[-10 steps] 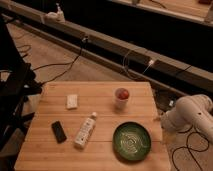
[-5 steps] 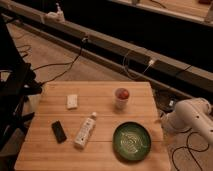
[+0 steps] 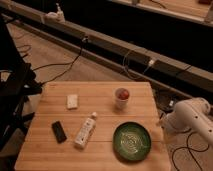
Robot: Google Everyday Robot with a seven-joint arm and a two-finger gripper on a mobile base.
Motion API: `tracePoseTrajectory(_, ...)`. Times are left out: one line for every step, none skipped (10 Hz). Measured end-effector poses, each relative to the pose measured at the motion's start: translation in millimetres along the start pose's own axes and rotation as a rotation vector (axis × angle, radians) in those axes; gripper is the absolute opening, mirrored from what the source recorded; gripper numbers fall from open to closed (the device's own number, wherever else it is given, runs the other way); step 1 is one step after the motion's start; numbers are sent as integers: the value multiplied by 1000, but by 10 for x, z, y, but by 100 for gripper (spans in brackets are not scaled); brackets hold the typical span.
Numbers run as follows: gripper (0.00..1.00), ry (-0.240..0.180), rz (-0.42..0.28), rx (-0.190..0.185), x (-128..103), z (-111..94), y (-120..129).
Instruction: Push the ceramic bowl across the table
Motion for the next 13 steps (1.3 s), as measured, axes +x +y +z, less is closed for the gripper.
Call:
tracePoseTrajectory(31, 12, 9, -5, 41, 44, 1)
tracePoseTrajectory(23, 17, 16, -9, 61, 87, 1)
tracePoseTrajectory(13, 16, 24, -16, 72, 145, 2)
tracePoseTrajectory(4, 8, 33, -29, 69, 220, 21)
tracePoseTrajectory(1, -1, 39, -39, 55, 268, 32)
tracePoseTrajectory(0, -15, 40, -52, 11, 331, 43)
tracePoseTrajectory(0, -30, 37, -65, -49, 381, 55)
tracePoseTrajectory(0, -43, 35, -74, -105, 408, 63)
tracePoseTrajectory(0, -60, 26, -87, -192, 442, 85)
tracePoseTrajectory(0, -79, 7, -101, -307, 484, 108)
tracePoseTrajectory(0, -92, -16, -115, -412, 520, 125)
tracePoseTrajectory(0, -102, -37, -128, -507, 555, 141)
tracePoseTrajectory(0, -115, -70, -146, -651, 602, 156)
